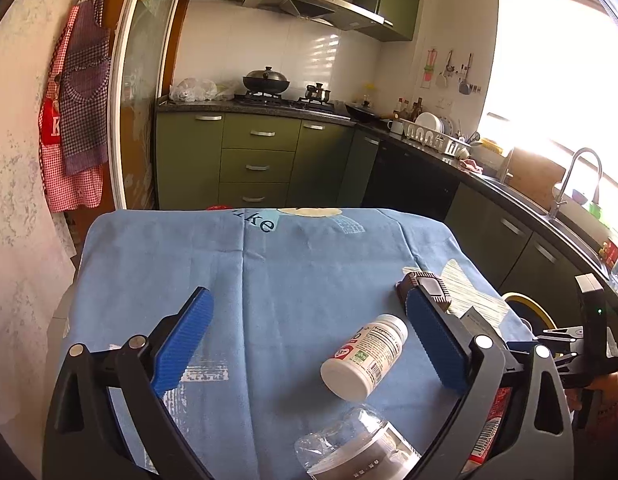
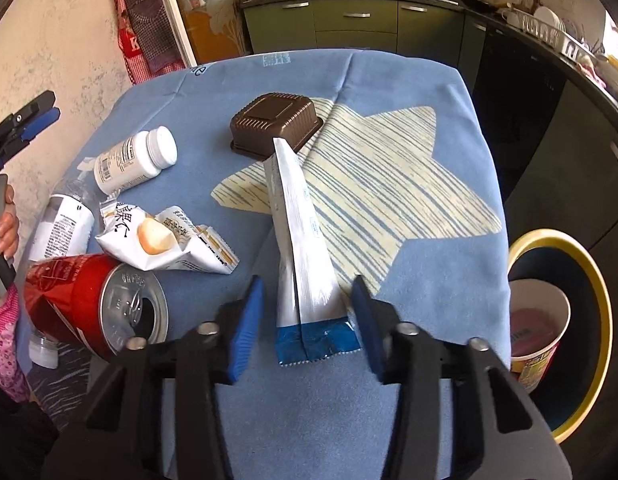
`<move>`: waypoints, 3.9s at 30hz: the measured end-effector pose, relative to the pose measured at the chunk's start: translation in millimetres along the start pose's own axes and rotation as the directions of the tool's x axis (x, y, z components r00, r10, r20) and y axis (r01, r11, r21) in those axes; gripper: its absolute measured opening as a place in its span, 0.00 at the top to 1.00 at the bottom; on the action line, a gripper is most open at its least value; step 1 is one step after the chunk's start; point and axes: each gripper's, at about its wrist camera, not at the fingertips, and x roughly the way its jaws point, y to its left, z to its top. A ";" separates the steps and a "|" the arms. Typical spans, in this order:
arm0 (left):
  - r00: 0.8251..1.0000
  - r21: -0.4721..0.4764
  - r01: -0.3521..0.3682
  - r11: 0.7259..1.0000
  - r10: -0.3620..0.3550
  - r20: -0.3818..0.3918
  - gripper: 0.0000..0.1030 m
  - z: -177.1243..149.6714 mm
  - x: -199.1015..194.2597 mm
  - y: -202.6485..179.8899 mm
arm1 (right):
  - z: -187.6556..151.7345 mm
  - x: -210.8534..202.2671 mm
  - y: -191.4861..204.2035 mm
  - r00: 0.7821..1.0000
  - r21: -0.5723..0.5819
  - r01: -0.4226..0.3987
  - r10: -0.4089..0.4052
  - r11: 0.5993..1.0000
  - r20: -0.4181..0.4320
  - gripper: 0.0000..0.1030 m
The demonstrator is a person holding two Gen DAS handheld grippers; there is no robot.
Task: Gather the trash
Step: 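Grasp the white-and-blue tube packet by its blue end with the right gripper, then carry the tube packet over the bin and open the right gripper, then grasp the red Coca-Cola can with the left gripper, then carry the red can over the bin and open the left gripper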
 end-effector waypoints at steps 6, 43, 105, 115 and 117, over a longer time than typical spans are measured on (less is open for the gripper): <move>1.000 0.003 -0.005 1.000 0.005 0.000 0.07 -0.6 0.3 -2.8 | -3.8 -2.3 0.1 1.000 0.003 0.016 -0.016 1.000 0.009 0.71; 1.000 0.021 0.007 1.000 -0.006 -0.020 0.07 -3.1 4.6 -11.0 | -86.0 -78.4 -217.0 0.897 0.593 0.405 -0.428 0.696 -0.111 0.63; 0.710 0.360 0.554 0.750 -0.201 -0.674 0.51 -80.0 30.5 -166.8 | -98.1 -104.2 -116.2 0.977 0.519 0.062 -0.159 0.852 0.145 0.54; 0.746 0.402 0.545 0.736 -0.207 -0.633 0.52 -71.3 -6.3 -176.6 | -98.8 -110.8 -111.9 0.974 0.511 0.048 -0.154 0.858 0.167 0.54; 0.754 0.413 0.544 0.731 -0.210 -0.622 0.53 -65.6 -14.5 -181.2 | -99.8 -111.8 -111.3 0.974 0.511 0.044 -0.151 0.858 0.171 0.54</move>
